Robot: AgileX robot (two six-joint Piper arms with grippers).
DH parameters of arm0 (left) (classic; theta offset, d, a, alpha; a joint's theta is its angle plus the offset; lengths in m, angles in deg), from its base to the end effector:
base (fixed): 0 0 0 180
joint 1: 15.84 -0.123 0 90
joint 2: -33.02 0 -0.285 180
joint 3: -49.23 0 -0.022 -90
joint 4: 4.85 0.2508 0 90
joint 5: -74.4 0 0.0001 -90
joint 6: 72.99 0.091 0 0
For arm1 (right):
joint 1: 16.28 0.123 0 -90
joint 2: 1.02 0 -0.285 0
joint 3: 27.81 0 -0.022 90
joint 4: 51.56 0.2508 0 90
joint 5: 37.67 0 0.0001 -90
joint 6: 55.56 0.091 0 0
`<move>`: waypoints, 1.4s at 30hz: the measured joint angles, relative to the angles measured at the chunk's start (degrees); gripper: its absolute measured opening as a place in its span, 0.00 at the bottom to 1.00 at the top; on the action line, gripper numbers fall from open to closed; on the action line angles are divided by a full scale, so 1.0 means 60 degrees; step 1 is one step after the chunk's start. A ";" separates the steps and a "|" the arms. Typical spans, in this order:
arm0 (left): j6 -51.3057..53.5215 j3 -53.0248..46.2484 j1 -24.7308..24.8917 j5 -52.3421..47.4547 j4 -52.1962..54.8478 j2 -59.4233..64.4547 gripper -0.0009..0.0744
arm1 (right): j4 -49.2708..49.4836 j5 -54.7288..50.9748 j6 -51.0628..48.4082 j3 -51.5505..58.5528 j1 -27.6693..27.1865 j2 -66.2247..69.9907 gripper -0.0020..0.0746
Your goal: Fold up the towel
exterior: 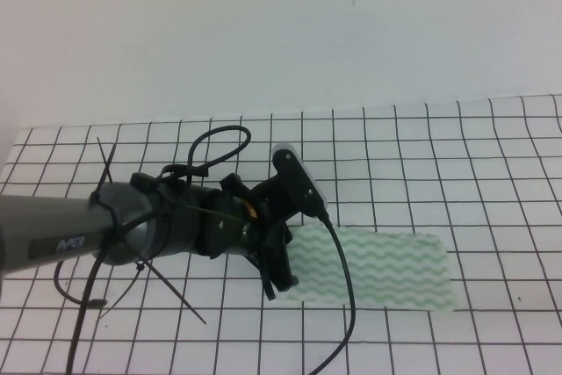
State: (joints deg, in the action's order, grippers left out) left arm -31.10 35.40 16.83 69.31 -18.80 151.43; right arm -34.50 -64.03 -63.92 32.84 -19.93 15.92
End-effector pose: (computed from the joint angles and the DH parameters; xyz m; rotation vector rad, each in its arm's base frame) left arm 0.3338 -0.2164 0.1546 1.2181 2.0621 -0.0639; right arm 0.0561 0.0083 0.2611 0.0737 1.7960 0.1593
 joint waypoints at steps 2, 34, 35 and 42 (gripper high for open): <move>0.0000 0.0000 0.0000 0.0126 0.0000 0.0000 0.01 | 0.0000 0.0000 -0.0072 0.0000 0.0000 0.0000 0.02; -0.0318 0.0000 0.0000 -0.0600 -0.0790 -0.2018 0.06 | 0.3969 -0.2017 -0.2032 -0.0387 0.0000 0.1904 0.02; -0.0449 0.0000 0.0000 -0.0708 -0.1049 -0.1980 0.04 | 0.4214 -0.2119 -0.2350 -0.0480 0.0000 0.2206 0.02; -0.0528 0.0000 0.0000 -0.2043 -0.1520 -0.1898 0.01 | 0.4499 -0.3195 -0.3125 -0.2174 0.0000 0.5992 0.03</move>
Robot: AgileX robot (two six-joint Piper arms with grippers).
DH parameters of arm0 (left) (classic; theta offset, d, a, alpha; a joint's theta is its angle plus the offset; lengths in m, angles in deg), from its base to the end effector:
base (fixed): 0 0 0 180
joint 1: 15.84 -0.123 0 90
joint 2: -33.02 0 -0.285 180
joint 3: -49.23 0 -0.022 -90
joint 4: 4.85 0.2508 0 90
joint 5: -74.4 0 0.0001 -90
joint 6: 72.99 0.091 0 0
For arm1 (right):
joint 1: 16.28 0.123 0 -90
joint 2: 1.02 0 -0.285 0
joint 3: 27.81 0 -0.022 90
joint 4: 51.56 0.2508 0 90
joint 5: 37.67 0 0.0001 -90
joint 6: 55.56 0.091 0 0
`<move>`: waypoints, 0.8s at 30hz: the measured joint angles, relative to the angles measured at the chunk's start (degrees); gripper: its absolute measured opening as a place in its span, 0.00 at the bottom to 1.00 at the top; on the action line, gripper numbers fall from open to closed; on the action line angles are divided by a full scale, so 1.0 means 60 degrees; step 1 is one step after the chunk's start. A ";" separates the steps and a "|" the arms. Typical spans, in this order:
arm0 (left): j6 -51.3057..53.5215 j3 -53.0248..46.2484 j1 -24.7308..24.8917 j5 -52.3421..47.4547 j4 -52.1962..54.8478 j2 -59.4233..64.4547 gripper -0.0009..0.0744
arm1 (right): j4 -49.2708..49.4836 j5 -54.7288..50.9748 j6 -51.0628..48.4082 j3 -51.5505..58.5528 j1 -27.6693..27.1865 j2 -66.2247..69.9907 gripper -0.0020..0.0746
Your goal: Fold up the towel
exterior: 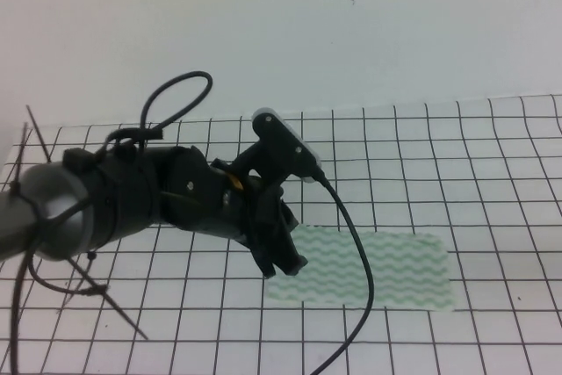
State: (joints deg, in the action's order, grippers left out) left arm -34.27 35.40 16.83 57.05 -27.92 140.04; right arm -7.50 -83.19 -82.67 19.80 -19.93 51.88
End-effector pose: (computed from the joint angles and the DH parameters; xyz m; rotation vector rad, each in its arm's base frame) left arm 0.3071 -0.2096 0.2198 1.0502 2.1571 -0.2717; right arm 0.1354 0.0367 0.2687 -0.0277 2.3404 0.6452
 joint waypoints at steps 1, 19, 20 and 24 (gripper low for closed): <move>-0.0012 0.0000 0.0000 -0.0045 0.0000 -0.0112 0.01 | 0.0000 -0.0224 -0.0309 -0.0379 0.0000 0.0683 0.03; -0.0768 -0.0017 -0.0853 -0.1147 0.0104 -0.4298 0.01 | -0.0728 0.0105 -0.2210 -0.4989 0.1580 0.9147 0.03; -0.0804 -0.0017 -0.0853 -0.1343 0.0104 -0.4622 0.01 | -0.0748 0.0178 -0.2210 -0.5122 0.1665 0.9309 0.03; -0.0827 -0.0017 -0.0853 -0.1496 -0.0070 -0.5759 0.01 | -0.0912 0.0088 -0.2120 -0.5697 0.1765 0.9713 0.08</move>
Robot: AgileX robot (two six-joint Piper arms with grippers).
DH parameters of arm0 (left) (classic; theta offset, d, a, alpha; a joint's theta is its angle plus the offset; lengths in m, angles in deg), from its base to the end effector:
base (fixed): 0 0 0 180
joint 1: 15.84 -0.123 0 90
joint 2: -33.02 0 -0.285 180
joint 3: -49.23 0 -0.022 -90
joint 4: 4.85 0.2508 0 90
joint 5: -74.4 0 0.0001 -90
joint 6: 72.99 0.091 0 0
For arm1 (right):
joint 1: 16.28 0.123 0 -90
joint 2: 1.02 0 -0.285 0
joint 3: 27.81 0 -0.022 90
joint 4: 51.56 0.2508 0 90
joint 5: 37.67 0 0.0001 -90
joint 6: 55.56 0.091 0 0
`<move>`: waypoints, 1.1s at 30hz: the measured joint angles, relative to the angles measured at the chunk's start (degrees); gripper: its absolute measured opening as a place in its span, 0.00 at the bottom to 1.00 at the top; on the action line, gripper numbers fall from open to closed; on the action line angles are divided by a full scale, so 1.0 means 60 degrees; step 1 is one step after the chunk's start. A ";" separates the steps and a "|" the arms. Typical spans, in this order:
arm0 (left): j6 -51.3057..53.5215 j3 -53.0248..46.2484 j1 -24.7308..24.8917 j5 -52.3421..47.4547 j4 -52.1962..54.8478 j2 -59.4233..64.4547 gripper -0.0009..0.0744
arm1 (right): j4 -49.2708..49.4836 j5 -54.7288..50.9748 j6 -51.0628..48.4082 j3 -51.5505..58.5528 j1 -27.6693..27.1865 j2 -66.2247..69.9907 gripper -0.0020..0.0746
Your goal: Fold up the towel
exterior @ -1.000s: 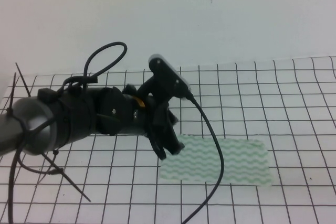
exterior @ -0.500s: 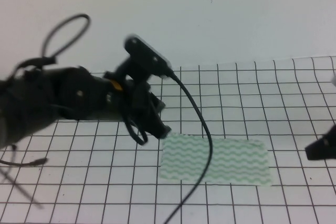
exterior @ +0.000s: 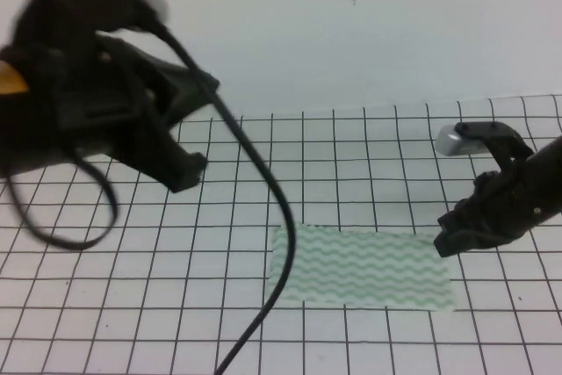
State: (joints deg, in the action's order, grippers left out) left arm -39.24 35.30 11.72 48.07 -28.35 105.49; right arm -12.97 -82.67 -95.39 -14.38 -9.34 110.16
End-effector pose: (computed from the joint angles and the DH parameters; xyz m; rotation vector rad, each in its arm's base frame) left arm 0.2113 -0.1285 0.4006 0.7759 1.7821 -0.3472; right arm 0.3388 0.0817 0.1865 -0.5129 2.7140 0.6286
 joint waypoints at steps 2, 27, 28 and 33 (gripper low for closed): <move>0.0000 0.0000 0.0000 0.0002 -0.0043 -0.0478 0.01 | -0.0308 -0.0097 0.0286 -0.0144 0.0000 0.0026 0.18; 0.0030 0.0000 0.0000 -0.2092 -0.0380 -0.2090 0.01 | -0.0905 0.0588 0.1786 -0.0243 0.0305 0.1274 0.45; 0.0048 0.0000 0.0000 -0.2092 -0.0380 -0.2090 0.01 | -0.0833 0.0551 0.1761 -0.0243 0.0305 0.1294 0.44; 0.0048 0.0000 0.0000 -0.2092 -0.0270 -0.2090 0.01 | -0.0791 0.0389 0.1777 -0.0243 0.0434 0.1330 0.43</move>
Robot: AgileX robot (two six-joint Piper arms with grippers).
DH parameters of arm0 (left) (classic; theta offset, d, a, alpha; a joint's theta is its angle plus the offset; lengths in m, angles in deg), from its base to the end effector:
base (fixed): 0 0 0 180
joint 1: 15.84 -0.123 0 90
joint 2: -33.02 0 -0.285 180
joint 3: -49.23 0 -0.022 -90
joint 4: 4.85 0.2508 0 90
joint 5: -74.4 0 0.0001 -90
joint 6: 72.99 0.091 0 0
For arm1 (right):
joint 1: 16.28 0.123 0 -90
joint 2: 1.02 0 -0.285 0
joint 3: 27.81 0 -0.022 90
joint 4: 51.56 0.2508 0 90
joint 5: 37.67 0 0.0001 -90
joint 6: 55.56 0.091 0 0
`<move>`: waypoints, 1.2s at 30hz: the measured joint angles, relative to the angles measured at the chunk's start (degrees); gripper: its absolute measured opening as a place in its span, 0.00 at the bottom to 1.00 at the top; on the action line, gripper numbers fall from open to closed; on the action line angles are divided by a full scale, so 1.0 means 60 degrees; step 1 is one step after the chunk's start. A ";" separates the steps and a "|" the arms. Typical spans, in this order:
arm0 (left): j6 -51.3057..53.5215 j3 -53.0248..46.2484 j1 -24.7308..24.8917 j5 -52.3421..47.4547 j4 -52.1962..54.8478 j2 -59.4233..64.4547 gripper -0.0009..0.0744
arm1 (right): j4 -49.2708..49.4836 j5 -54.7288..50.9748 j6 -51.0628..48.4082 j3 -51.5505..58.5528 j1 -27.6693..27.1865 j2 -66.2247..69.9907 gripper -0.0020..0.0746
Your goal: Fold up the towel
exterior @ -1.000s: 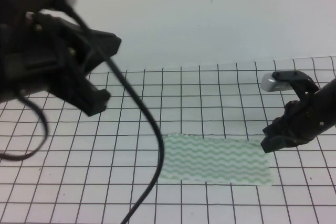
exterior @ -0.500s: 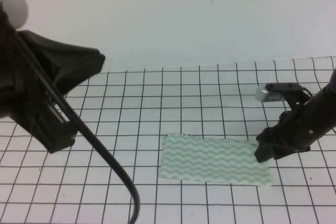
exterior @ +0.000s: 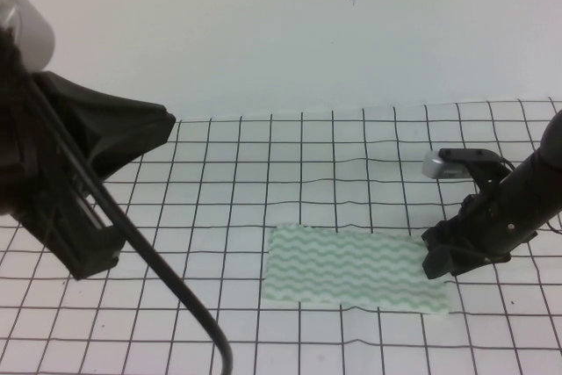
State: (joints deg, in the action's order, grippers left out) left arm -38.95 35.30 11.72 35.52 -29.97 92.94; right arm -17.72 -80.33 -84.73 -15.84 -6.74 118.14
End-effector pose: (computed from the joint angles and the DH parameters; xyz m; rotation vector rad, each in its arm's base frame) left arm 0.1433 -0.1022 0.4305 0.8516 1.7304 -0.4176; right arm 0.3482 0.0934 0.1409 -0.3726 2.8858 0.5859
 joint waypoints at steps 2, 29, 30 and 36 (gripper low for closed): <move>0.0000 0.0000 0.0000 0.0000 0.0041 0.0000 0.01 | 0.0044 0.0000 0.0000 0.0000 0.0060 0.0000 0.43; 0.0000 0.0000 0.0000 -0.0400 0.0326 0.0000 0.01 | -0.0076 -0.1098 0.0261 -0.0666 0.0095 0.0257 0.44; 0.0000 0.0000 0.0000 -0.0400 0.0326 0.0000 0.01 | -0.0093 -0.1167 0.0322 -0.0666 0.0095 0.0257 0.44; 0.0000 0.0000 0.0000 -0.0400 0.0326 0.0000 0.01 | -0.0724 -0.1257 0.1050 -0.0666 0.0120 0.0257 0.44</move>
State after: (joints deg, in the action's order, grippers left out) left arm -38.95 35.30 11.72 33.12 -28.01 92.94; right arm -22.07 -87.87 -78.43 -19.83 -6.02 119.68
